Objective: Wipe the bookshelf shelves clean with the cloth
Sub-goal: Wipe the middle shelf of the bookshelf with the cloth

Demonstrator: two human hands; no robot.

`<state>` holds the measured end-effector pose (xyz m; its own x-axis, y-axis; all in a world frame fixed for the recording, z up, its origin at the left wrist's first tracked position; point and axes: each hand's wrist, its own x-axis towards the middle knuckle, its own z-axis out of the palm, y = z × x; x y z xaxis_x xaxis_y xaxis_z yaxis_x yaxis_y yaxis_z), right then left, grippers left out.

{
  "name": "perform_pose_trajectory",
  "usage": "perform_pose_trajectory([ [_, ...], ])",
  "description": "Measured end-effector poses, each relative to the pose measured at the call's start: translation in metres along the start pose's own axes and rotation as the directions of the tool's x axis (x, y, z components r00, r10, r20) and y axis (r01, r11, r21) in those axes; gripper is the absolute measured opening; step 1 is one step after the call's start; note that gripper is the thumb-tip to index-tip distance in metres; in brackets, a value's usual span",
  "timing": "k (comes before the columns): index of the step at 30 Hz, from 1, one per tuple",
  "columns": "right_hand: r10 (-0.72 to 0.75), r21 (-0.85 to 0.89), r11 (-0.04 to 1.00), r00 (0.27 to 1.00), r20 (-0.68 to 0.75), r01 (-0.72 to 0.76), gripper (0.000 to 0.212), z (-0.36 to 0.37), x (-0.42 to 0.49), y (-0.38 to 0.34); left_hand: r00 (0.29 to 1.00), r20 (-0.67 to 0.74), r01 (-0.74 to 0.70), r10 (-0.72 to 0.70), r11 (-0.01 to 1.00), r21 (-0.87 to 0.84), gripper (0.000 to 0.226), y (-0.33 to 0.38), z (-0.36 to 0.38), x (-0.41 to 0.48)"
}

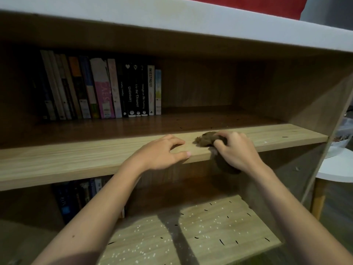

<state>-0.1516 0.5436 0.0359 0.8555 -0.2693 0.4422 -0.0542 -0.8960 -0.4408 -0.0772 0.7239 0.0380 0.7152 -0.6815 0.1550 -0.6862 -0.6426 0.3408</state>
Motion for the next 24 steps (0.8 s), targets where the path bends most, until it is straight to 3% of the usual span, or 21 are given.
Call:
perform_pose_trajectory([
  [2, -0.001, -0.068, 0.998, 0.999, -0.044, -0.002, 0.027, 0.005, 0.001, -0.002, 1.0, 0.005, 0.005, -0.005, 1.0, -0.009, 0.058, -0.001, 0.0, 0.0],
  [5, -0.142, 0.04, 0.989, 0.989, -0.04, 0.143, 0.019, 0.015, -0.019, -0.014, 1.0, -0.015, 0.013, -0.013, 1.0, -0.022, 0.056, 0.0, 0.002, 0.001],
  [7, -0.09, 0.098, 0.991, 0.996, 0.013, 0.089, 0.017, 0.004, -0.02, -0.01, 1.0, -0.012, 0.006, -0.006, 1.0, -0.01, 0.056, 0.0, 0.001, 0.001],
  [10, 0.016, -0.018, 1.0, 0.999, -0.044, -0.017, 0.025, -0.001, -0.005, 0.003, 1.0, 0.002, 0.008, -0.008, 1.0, -0.003, 0.057, -0.002, 0.001, -0.001],
  [13, -0.131, -0.017, 0.991, 0.988, -0.084, 0.13, 0.019, 0.01, -0.022, -0.01, 1.0, -0.024, 0.006, -0.006, 1.0, -0.018, 0.053, -0.002, 0.002, 0.001],
  [15, -0.168, 0.162, 0.972, 0.985, -0.038, 0.172, 0.017, 0.006, -0.035, -0.014, 0.999, -0.038, 0.005, -0.006, 1.0, -0.026, 0.051, -0.001, 0.001, 0.001],
  [17, -0.065, 0.508, 0.86, 0.998, 0.013, 0.05, 0.021, -0.01, -0.034, -0.01, 1.0, -0.014, 0.013, -0.014, 1.0, -0.022, 0.053, 0.0, 0.0, -0.002],
  [19, 0.03, 0.633, 0.774, 0.998, -0.056, 0.012, 0.025, -0.026, -0.025, 0.008, 1.0, -0.007, 0.025, -0.025, 1.0, -0.014, 0.052, 0.001, -0.001, -0.002],
  [21, 0.063, 0.602, 0.798, 0.989, -0.133, 0.03, 0.025, -0.042, -0.015, 0.025, 0.998, -0.038, 0.059, -0.059, 0.998, 0.01, 0.045, 0.007, -0.001, 0.002],
  [24, 0.089, 0.39, 0.921, 0.961, -0.261, 0.02, 0.021, -0.056, 0.008, 0.056, 0.99, -0.115, 0.093, -0.078, 0.987, 0.13, 0.04, 0.02, 0.004, 0.016],
])
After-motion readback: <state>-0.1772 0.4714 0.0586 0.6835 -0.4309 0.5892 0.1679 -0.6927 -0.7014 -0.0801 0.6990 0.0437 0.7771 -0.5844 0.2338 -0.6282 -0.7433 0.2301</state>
